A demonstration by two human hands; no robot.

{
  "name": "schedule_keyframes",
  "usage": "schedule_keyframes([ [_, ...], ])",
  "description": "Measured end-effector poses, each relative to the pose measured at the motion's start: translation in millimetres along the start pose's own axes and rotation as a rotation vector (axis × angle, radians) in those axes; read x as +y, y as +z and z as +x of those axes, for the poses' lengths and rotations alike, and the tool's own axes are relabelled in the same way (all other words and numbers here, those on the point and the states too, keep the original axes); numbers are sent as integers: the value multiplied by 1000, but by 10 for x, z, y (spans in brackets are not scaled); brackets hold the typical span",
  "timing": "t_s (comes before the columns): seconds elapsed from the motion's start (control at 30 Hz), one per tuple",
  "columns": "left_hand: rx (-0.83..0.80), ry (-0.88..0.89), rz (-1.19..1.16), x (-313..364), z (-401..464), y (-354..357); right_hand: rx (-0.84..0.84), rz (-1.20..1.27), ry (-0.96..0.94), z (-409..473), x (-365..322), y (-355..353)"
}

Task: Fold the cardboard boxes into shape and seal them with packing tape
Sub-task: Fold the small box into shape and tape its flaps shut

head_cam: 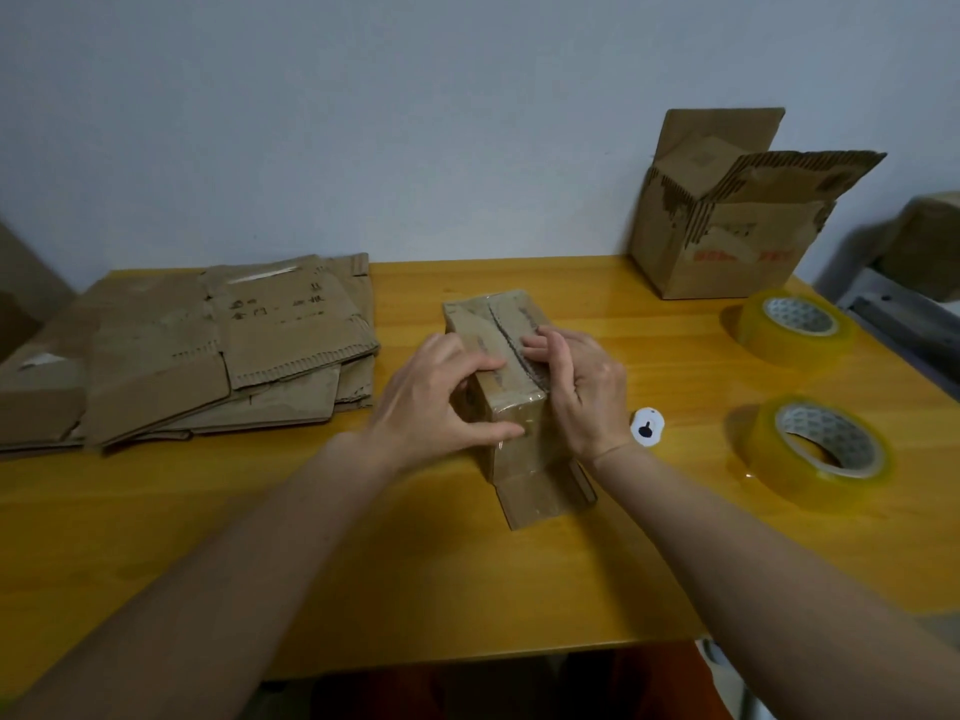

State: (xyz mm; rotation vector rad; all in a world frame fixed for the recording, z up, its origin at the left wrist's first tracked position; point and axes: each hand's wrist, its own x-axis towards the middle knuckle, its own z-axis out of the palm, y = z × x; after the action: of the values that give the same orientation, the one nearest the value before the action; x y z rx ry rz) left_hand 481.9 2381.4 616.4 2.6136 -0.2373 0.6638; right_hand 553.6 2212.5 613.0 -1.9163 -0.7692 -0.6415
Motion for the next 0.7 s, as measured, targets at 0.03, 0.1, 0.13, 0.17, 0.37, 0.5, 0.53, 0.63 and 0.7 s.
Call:
schedule_keyframes([
  [0.03,16,-10,9,-8,-18,39,5,-8,-1,4,2,13],
  [0.1,28,-57,14,26,-54,100,-1,-26,4,-1,-16,23],
  [0.13,41,-75,27,55,-57,112,-14,-24,10,5,-24,16],
  [0.17,51,-88,58,90,-53,116,-28,-14,21,13,-27,0],
  [0.37,89,-339,-306,417,32,213,40,301,470,121,-162,49],
  [0.5,591,-487,-448,664,167,453,137,232,441,6,-186,179],
  [0.53,665,-454,-414,666,178,513,128,224,423,-5,-161,180],
  [0.63,701,-319,-343,578,166,586,19,224,409,10,-94,127],
  [0.7,629,-290,-336,512,157,566,-153,315,422,22,-59,32],
])
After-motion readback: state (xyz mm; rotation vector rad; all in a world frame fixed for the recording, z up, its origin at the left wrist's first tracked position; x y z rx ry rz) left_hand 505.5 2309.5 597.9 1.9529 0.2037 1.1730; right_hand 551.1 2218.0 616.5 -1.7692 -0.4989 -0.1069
